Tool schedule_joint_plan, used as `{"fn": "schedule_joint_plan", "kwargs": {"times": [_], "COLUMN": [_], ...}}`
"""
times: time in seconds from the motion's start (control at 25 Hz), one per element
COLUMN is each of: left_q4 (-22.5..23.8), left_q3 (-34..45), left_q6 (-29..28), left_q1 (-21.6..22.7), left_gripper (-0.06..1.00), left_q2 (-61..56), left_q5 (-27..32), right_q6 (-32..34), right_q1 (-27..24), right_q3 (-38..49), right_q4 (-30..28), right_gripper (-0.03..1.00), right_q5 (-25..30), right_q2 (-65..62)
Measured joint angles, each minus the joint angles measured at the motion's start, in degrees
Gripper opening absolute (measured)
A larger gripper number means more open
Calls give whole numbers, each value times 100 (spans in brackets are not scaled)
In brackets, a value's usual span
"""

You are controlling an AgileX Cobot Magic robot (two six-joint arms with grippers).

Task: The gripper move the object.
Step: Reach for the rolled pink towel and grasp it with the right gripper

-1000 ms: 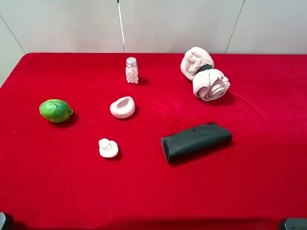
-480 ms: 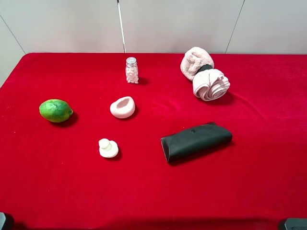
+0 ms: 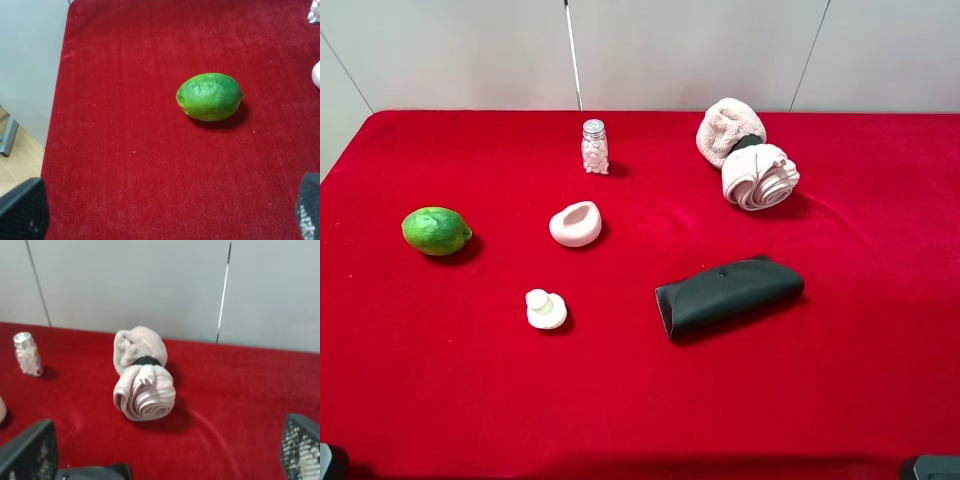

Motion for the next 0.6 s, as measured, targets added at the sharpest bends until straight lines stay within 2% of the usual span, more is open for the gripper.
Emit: {"fn": "schedule_joint_plan", "kwargs": {"times": [0.24, 0.6], "left_q4": [0, 0], "left_q3": [0, 0], "left_q6": [0, 0], "left_q1": [0, 0], "left_gripper": [97, 97], "left_q2": [0, 0], "left_q5": [0, 0], "right_q6": [-488, -1685], "right_q1": [0, 0], "right_q3": [-116, -785], "right_q4": [386, 970], "right_gripper": [69, 69], "right_q5": [-211, 86], "right_q2": [1097, 2690]}}
